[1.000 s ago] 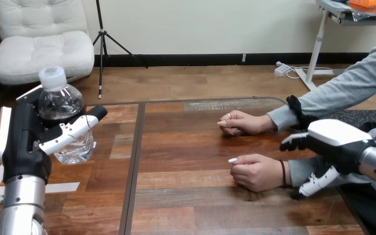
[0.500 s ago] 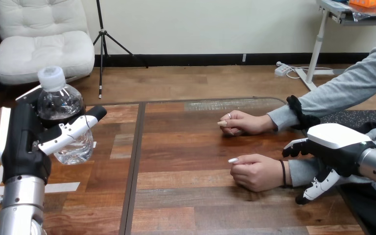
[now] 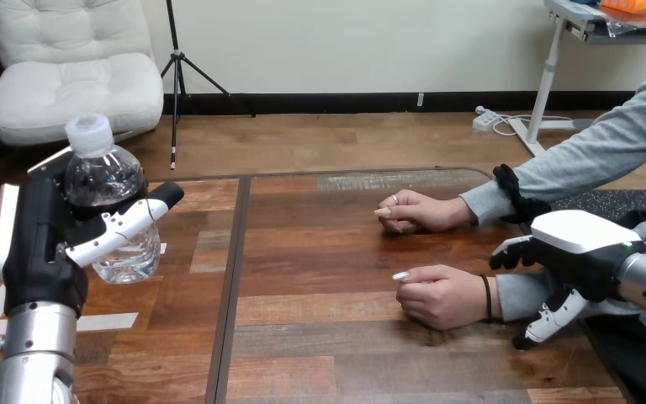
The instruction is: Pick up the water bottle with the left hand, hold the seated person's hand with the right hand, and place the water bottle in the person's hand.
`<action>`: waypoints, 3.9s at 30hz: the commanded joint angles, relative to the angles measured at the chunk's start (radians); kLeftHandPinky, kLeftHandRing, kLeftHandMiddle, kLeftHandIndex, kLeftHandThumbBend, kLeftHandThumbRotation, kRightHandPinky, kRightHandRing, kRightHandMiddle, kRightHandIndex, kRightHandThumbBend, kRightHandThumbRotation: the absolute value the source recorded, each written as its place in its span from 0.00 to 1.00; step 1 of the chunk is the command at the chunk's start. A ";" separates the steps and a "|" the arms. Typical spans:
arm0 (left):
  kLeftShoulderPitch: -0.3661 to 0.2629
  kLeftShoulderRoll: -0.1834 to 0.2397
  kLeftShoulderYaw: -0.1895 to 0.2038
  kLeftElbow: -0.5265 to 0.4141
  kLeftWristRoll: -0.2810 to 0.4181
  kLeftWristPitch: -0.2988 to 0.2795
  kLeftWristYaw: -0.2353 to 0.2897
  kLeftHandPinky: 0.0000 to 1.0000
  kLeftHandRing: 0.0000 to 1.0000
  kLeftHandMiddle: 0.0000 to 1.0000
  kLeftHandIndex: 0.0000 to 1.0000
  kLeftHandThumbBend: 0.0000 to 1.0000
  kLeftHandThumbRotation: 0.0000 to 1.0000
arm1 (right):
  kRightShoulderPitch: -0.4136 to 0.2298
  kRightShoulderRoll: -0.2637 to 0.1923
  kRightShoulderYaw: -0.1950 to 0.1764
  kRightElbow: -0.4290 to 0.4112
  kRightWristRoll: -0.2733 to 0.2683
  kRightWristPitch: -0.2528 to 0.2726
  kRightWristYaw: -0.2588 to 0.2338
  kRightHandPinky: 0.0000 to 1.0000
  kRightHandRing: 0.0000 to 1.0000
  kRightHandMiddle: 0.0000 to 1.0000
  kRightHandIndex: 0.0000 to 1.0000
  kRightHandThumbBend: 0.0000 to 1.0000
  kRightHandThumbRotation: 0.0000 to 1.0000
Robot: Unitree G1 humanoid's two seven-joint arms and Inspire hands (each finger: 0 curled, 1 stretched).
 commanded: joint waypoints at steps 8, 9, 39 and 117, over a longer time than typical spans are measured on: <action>-0.043 0.001 0.015 -0.059 -0.014 -0.029 -0.008 0.31 0.36 0.40 0.41 0.72 0.00 | -0.076 0.024 -0.004 0.017 0.025 0.035 -0.029 0.76 0.80 0.81 0.81 1.00 0.36; -0.042 0.001 0.015 -0.061 -0.014 -0.028 -0.009 0.31 0.36 0.40 0.41 0.72 0.00 | -0.075 0.026 -0.004 0.018 0.026 0.036 -0.030 0.76 0.80 0.81 0.81 1.00 0.36; -0.034 -0.001 0.024 -0.071 -0.029 -0.028 -0.020 0.31 0.36 0.40 0.41 0.72 0.00 | -0.075 0.072 0.015 0.027 0.028 0.128 -0.022 0.64 0.75 0.77 0.77 0.99 0.33; -0.040 0.006 0.042 -0.049 -0.047 -0.086 -0.069 0.31 0.37 0.40 0.41 0.71 0.00 | -0.106 0.131 0.084 0.066 0.023 0.178 -0.032 0.44 0.53 0.58 0.60 0.94 0.14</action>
